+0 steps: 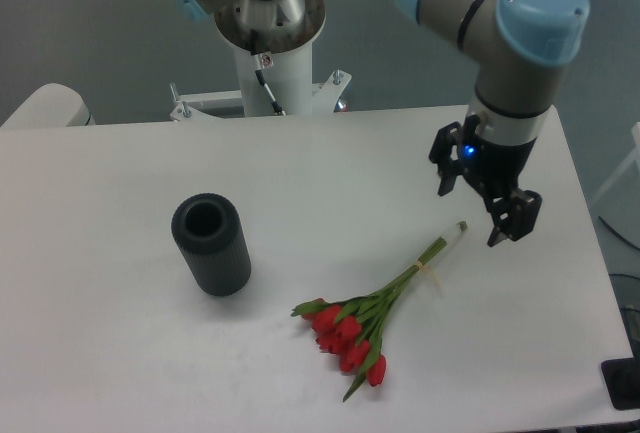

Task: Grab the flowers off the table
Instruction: 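Move the open gripper down toward the stems of the red tulips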

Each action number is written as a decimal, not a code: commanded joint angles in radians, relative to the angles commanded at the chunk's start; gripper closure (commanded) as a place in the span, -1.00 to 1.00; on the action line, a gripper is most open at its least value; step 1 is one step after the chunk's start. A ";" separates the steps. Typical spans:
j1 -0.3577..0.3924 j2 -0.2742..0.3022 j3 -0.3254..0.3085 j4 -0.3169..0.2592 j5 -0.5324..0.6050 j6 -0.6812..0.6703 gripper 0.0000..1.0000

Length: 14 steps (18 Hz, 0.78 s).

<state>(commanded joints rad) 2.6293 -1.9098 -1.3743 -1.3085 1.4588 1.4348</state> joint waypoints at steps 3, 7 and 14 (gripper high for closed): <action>-0.023 -0.005 -0.048 0.035 0.041 -0.144 -1.00; -0.066 -0.040 -0.144 0.193 0.093 -0.177 -1.00; -0.112 -0.136 -0.192 0.318 0.166 -0.174 -1.00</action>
<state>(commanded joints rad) 2.5173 -2.0462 -1.5662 -0.9910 1.6245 1.2609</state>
